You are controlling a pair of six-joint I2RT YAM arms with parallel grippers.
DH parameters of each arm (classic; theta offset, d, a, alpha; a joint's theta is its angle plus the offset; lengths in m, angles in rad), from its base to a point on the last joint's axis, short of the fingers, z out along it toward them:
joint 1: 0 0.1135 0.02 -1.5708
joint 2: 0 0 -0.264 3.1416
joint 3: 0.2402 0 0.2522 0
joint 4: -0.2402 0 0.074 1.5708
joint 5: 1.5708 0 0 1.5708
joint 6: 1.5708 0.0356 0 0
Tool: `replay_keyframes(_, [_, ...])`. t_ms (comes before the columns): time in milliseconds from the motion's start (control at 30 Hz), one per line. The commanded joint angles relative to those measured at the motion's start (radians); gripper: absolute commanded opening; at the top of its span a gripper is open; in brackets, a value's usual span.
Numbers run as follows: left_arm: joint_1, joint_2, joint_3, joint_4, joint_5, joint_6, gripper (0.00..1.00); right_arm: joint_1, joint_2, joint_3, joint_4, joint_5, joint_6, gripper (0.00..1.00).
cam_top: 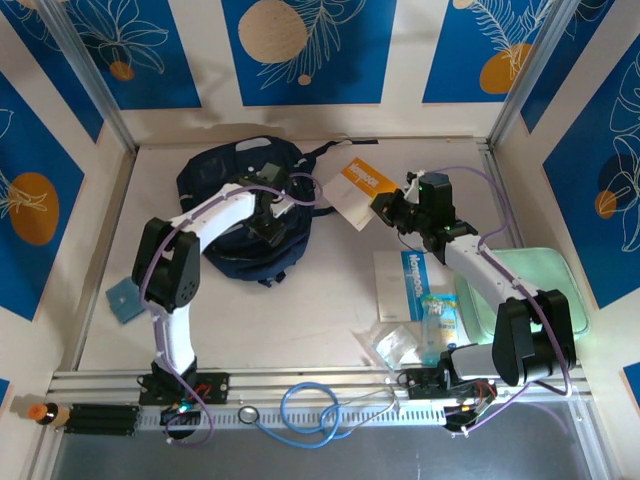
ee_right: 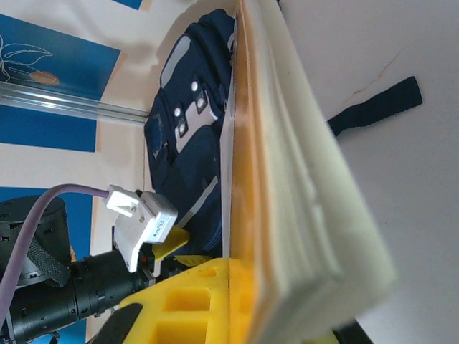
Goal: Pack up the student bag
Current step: Open the student bag at the top-center of the table.
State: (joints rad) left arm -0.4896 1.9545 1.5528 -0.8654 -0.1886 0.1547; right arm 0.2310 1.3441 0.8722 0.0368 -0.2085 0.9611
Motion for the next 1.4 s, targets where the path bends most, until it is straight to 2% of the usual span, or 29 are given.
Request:
replay_keyframes(0, [-0.009,0.024,0.039,-0.035,-0.077,-0.019,0.53,-0.007,-0.024,-0.009,-0.002,0.004,-0.003,0.0])
replay_keyframes(133, [-0.018,0.037,0.06,-0.033,-0.141,-0.028,0.5,-0.006,-0.025,-0.012,-0.004,0.004,-0.002,0.0])
replay_keyframes(400, [-0.053,0.066,0.074,-0.04,-0.191,0.006,0.46,-0.008,-0.037,-0.016,-0.008,0.01,-0.002,0.01])
replay_keyframes(700, [-0.076,0.014,0.108,-0.049,-0.239,-0.002,0.22,-0.013,-0.046,-0.021,-0.013,0.021,-0.004,0.01])
replay_keyframes(833, [-0.076,-0.037,0.105,-0.027,-0.242,-0.013,0.16,-0.013,-0.057,-0.021,-0.014,0.026,-0.029,0.01])
replay_keyframes(1000, [-0.076,-0.1,0.103,0.004,-0.244,-0.034,0.0,-0.014,-0.071,-0.026,-0.034,0.047,-0.055,0.02])
replay_keyframes(1367, [-0.075,-0.246,0.103,0.125,-0.254,-0.128,0.0,0.039,-0.09,-0.105,0.089,-0.073,-0.079,0.03])
